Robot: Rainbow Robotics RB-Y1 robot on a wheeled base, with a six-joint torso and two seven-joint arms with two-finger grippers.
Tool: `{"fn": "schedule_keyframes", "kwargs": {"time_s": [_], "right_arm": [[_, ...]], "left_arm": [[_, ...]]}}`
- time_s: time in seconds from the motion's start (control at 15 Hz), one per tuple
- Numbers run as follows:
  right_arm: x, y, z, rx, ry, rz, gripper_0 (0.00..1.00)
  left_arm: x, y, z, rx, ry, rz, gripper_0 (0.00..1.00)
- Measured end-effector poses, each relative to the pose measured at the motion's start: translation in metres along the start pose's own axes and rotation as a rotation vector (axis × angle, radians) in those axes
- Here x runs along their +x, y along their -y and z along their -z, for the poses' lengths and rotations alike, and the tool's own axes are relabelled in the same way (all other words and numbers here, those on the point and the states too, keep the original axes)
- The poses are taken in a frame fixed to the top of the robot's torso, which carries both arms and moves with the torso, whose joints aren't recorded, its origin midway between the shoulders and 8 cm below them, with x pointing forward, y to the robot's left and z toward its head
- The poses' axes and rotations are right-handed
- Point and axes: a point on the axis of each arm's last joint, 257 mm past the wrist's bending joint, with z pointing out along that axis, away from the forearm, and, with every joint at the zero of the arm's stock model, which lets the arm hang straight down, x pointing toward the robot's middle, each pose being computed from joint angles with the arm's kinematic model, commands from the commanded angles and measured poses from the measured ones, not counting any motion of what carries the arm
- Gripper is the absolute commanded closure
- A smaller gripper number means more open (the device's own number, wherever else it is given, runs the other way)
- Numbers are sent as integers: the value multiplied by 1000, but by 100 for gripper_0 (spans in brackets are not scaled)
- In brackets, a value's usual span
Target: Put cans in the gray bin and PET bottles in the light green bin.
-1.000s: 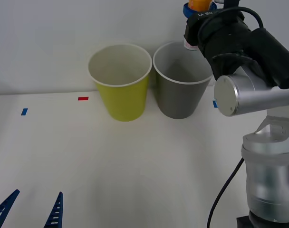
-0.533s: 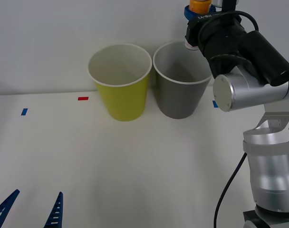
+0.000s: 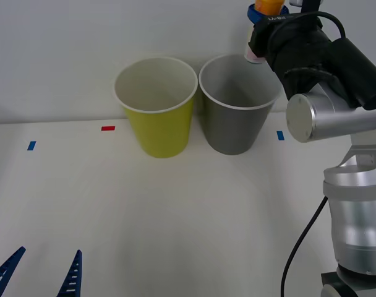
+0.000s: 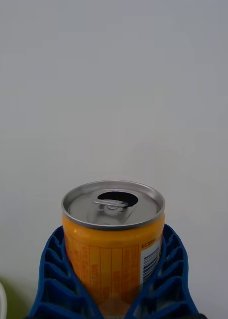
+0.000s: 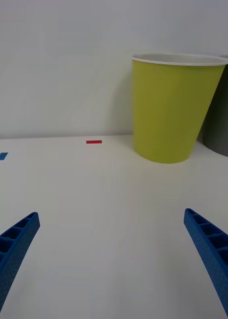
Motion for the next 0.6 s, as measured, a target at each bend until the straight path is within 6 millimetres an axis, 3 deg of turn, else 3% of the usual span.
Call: {"fn": "schedule_keyframes", "kwargs": {"time_s": [0.6], "right_arm": [[7, 1, -2, -6, -13, -32, 100]], "left_arm": [[0, 0, 0, 0, 0, 0, 0]]}}
